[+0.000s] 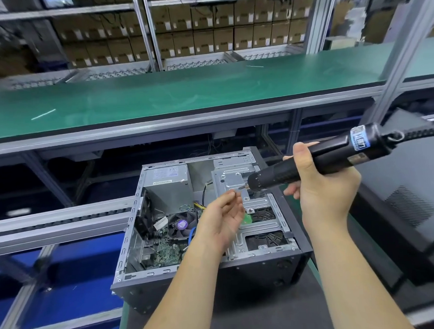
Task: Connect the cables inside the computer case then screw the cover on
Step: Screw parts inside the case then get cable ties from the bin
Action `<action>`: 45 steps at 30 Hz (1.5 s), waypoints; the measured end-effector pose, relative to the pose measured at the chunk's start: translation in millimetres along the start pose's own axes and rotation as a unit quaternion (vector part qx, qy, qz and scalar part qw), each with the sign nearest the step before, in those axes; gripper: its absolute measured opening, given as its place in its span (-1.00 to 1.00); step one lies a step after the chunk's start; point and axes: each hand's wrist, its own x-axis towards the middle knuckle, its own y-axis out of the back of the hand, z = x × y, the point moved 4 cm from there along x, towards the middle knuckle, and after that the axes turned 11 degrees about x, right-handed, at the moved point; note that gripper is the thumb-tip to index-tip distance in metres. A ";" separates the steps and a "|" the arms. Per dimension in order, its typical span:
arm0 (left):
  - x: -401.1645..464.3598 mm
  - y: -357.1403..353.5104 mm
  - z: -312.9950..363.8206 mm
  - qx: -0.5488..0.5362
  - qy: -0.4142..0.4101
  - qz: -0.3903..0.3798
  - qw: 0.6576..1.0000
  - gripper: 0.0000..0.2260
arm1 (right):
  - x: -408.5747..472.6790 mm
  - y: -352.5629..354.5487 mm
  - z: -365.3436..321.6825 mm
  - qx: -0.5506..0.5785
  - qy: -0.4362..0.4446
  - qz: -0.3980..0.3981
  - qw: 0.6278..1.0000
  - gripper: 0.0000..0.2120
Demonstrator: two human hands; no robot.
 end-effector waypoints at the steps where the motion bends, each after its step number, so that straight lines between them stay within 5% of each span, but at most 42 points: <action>1: 0.6 -0.3 -0.3 -0.003 0.003 0.005 1.000 -0.94 | 0.5 -0.2 0.3 -0.002 0.000 0.000 1.000 -0.59; 38: -5.4 -18.1 -0.6 -0.167 0.038 -0.026 0.985 -0.94 | -5.2 6.6 12.5 0.059 -0.001 -0.044 0.997 -0.73; 45: -6.2 -15.4 0.2 -0.120 0.042 -0.032 0.991 -0.95 | -4.5 13.7 15.6 0.070 -0.013 -0.063 0.995 -0.66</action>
